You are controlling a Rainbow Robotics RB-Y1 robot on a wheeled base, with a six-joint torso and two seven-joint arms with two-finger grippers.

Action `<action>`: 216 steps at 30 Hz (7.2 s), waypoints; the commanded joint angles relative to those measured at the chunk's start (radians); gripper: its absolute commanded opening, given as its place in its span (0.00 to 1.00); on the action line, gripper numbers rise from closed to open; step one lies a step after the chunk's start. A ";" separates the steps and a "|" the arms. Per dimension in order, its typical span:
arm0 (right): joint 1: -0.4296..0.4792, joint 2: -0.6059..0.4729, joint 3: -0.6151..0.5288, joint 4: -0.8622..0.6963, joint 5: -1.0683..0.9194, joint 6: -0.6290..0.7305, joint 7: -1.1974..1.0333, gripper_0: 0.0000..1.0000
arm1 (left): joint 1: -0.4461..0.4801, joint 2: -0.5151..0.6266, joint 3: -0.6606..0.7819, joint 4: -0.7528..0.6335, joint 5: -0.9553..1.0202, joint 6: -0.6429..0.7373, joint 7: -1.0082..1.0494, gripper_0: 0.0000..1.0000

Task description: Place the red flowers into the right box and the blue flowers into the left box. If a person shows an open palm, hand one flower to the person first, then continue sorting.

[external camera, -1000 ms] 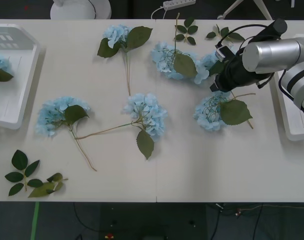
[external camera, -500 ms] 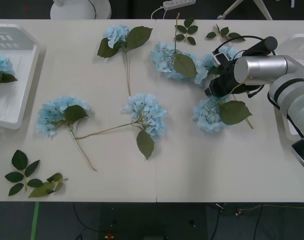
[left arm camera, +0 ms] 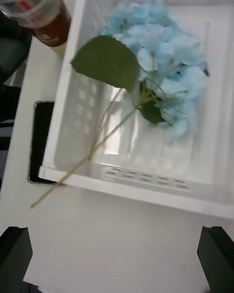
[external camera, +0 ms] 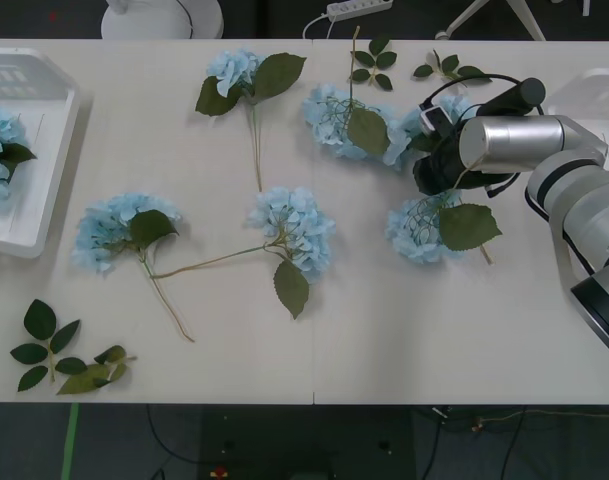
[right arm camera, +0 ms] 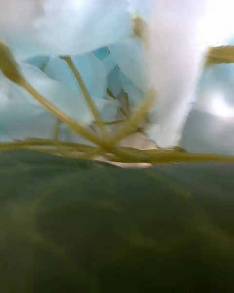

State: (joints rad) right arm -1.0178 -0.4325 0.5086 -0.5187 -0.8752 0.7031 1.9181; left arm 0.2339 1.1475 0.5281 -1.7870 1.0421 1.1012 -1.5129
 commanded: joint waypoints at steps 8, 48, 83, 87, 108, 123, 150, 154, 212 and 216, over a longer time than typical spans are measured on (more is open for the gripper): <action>-0.058 -0.017 -0.009 -0.015 0.004 0.053 0.032 0.00 | 0.044 -0.163 -0.160 -0.428 -0.214 0.078 0.513 1.00; -0.084 -0.285 -0.202 -0.652 -1.219 0.320 0.568 0.00 | -0.729 -0.420 -1.025 0.179 -0.330 0.230 0.787 1.00; 0.005 -0.068 0.073 -0.906 -1.306 -0.083 0.631 0.00 | -0.734 -0.509 -1.103 0.377 -0.442 0.137 0.692 0.00; 0.005 -0.066 0.077 -0.906 -1.306 -0.093 0.631 0.00 | -0.734 -0.509 -1.103 0.377 -0.464 0.137 0.688 0.00; 0.005 -0.061 0.080 -0.906 -1.305 -0.125 0.634 0.00 | -0.757 -0.325 -0.973 0.184 -0.510 0.253 0.658 0.00; 0.005 -0.055 0.091 -0.906 -1.305 -0.143 0.638 0.00 | -0.986 0.009 -0.944 0.345 -0.499 0.192 0.286 0.00; 0.005 -0.043 0.111 -0.908 -1.305 -0.177 0.639 0.00 | -1.002 0.034 -0.944 0.867 -0.648 -0.353 -0.185 0.79; 0.004 -0.041 0.111 -0.908 -1.305 -0.181 0.639 0.00 | -1.001 0.035 -0.942 0.867 -0.611 -0.354 -0.179 0.92; 0.005 -0.034 0.139 -0.908 -1.305 -0.220 0.636 0.00 | -0.281 -0.528 -0.637 -0.393 0.035 -0.552 0.211 1.00; 0.005 -0.035 0.137 -0.908 -1.305 -0.220 0.636 0.00 | -0.344 -0.565 -0.657 -0.334 -0.008 -0.552 0.211 1.00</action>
State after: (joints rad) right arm -1.0120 -0.4909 0.6399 -1.3978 -2.1692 0.4906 2.5264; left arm -0.0397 0.6219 -0.1101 -2.1497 1.0611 0.5663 -1.3411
